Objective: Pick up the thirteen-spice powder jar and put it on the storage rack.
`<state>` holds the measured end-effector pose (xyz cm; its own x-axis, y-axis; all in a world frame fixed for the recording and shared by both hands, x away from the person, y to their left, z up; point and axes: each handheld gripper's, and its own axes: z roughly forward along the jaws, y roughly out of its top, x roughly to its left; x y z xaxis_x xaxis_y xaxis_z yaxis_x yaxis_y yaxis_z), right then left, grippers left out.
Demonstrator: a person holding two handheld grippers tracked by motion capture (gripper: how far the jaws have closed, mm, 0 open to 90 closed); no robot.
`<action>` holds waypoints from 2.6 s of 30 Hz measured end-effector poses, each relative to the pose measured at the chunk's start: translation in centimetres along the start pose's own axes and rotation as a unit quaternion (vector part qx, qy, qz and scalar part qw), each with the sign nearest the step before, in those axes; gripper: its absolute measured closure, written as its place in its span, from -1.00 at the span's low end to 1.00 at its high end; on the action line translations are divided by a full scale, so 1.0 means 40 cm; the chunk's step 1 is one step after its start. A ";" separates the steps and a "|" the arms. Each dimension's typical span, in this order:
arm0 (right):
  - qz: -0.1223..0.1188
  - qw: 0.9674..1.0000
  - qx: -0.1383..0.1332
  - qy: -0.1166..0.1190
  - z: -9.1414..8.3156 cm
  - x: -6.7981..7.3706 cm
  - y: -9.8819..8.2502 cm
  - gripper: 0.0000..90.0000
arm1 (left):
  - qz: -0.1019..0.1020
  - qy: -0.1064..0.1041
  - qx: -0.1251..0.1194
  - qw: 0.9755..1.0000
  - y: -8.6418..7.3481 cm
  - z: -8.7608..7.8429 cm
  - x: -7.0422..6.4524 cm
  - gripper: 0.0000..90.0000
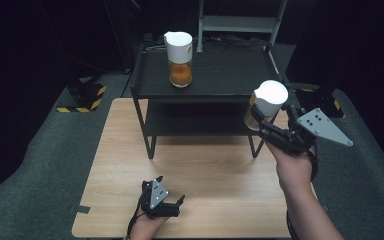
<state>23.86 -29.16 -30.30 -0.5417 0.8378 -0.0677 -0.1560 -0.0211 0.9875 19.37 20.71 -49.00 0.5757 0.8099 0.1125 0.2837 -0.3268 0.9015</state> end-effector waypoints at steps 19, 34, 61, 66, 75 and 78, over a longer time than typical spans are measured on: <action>0.008 1.000 -0.002 -0.009 0.104 -0.015 0.076 -0.32 | -0.006 -0.007 -0.004 1.000 -0.004 -0.002 0.010 -0.98; 0.012 1.000 0.008 -0.019 0.199 -0.021 0.093 -0.32 | -0.018 -0.012 -0.008 1.000 -0.008 -0.004 0.018 -0.98; 0.009 0.999 0.028 -0.039 0.301 -0.033 0.102 -0.32 | -0.021 -0.018 -0.012 1.000 -0.012 -0.005 0.026 -0.98; 0.012 0.999 0.034 -0.039 0.310 -0.033 0.101 -0.32 | -0.022 -0.018 -0.012 1.000 -0.012 -0.005 0.027 -0.98; 0.016 0.998 0.038 -0.038 0.323 -0.034 0.095 -0.32 | -0.024 -0.021 -0.013 0.999 -0.013 -0.006 0.030 -0.98; 0.018 0.998 0.036 -0.037 0.325 -0.036 0.092 -0.32 | -0.025 -0.021 -0.013 0.999 -0.013 -0.006 0.030 -0.98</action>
<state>34.79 -23.34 -24.72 -0.4826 0.8755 -0.0235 -0.0757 -0.0149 0.9970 19.75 21.98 -49.26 0.5936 0.8032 0.0502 0.2923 -0.2734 0.9164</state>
